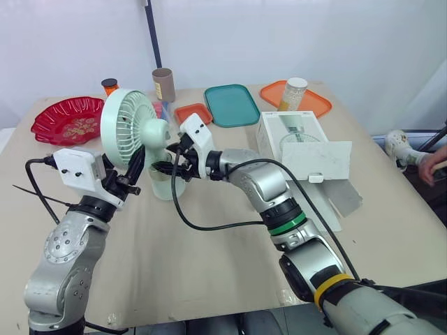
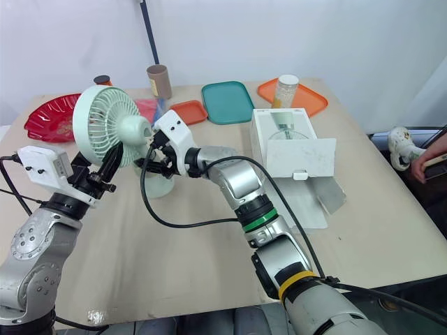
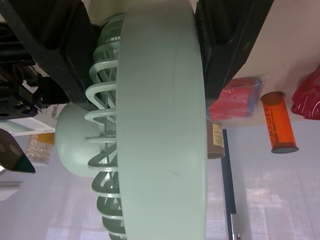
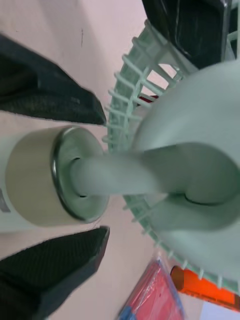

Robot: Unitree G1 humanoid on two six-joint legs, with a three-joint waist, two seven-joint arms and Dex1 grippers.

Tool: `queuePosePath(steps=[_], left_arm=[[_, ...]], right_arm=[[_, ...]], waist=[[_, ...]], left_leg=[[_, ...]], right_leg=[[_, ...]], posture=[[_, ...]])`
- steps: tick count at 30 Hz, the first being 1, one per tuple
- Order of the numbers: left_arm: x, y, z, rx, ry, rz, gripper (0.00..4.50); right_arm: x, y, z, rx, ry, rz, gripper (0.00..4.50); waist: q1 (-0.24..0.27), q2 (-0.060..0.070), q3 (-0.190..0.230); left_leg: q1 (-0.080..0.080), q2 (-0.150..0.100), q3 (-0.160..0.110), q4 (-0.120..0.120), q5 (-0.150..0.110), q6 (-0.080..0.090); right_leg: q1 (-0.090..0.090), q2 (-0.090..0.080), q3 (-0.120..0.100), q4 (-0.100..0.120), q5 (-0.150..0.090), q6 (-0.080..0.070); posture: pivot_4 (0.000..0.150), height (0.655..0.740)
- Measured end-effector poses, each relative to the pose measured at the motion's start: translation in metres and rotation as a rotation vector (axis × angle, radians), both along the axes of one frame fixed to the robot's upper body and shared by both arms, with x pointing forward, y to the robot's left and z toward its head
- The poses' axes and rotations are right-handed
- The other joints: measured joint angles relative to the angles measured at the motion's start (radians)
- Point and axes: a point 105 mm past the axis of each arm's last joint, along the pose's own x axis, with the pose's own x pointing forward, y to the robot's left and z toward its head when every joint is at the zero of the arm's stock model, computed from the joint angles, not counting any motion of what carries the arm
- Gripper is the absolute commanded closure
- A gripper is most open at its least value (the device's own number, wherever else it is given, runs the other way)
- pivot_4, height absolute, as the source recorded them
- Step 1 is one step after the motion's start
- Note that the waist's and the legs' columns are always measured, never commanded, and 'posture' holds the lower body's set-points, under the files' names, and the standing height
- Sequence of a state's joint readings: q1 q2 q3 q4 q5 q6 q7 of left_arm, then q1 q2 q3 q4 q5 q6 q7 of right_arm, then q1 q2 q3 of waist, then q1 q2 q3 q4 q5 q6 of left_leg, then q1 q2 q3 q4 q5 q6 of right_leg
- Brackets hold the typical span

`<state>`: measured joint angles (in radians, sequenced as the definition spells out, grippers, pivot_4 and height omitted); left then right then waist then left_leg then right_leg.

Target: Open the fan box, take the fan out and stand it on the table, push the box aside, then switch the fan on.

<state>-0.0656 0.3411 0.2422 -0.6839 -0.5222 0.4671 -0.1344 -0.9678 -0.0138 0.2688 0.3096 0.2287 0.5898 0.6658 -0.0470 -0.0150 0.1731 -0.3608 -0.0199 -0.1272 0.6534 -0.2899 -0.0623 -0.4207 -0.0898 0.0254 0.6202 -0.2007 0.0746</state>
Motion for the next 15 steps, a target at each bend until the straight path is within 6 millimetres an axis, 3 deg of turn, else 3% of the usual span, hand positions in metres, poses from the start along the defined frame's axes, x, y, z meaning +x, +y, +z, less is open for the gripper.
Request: queuePosePath(steps=[15], left_arm=[[-0.001, 0.0029, -0.0031, 0.005, 0.003, 0.001, 2.52]], right_arm=[[-0.0097, 0.008, 0.0055, 0.023, -0.02, 0.074, 2.35]], waist=[[0.0, 0.0, 0.0]], left_leg=[[0.0, 0.0, 0.0, 0.0, 0.0, 0.0]], right_leg=[[-0.001, 0.0, 0.0, 0.001, 0.0, 0.0]], posture=[[0.15, 0.7384]])
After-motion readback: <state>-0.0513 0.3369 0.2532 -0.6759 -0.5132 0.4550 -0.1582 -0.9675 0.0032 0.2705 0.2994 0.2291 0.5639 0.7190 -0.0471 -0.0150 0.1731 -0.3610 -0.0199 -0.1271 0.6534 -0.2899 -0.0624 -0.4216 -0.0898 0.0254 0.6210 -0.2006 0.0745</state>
